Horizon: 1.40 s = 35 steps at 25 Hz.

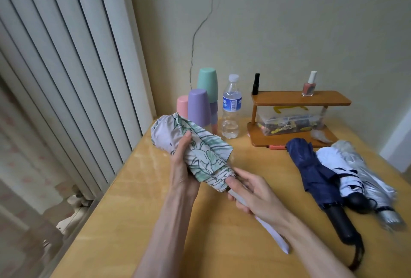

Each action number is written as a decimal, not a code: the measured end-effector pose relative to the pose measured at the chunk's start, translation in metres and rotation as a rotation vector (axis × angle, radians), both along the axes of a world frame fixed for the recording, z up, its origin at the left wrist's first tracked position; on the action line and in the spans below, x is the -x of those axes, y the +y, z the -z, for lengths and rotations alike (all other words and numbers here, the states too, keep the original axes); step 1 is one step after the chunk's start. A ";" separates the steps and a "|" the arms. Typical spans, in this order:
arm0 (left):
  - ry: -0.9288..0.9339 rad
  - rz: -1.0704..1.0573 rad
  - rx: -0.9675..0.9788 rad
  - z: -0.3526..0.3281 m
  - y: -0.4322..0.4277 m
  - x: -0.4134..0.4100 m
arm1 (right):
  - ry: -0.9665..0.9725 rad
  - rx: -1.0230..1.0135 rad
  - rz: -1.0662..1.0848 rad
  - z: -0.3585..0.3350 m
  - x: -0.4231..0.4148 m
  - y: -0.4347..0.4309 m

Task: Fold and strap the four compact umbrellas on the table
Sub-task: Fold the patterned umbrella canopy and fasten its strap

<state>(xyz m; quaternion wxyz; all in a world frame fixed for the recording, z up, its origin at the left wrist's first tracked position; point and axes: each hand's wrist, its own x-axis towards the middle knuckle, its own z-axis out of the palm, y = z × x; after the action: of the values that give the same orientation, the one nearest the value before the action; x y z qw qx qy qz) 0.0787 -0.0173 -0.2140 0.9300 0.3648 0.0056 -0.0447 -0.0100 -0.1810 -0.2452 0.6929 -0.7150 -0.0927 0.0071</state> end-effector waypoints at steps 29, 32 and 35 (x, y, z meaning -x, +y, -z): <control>-0.067 0.066 -0.077 -0.004 -0.005 0.009 | -0.267 0.292 0.223 0.008 -0.001 0.009; -0.107 0.102 -0.011 0.000 -0.005 0.010 | -0.347 0.291 0.265 0.007 -0.002 0.012; -0.138 0.183 0.056 0.000 -0.006 0.015 | -0.158 0.028 0.151 -0.004 -0.002 0.014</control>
<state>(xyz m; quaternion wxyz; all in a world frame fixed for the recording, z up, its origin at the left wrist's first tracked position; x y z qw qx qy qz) 0.0637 -0.0236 -0.2141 0.9300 0.3401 -0.0930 -0.1042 -0.0080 -0.1671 -0.2408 0.6719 -0.7279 -0.0927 -0.1005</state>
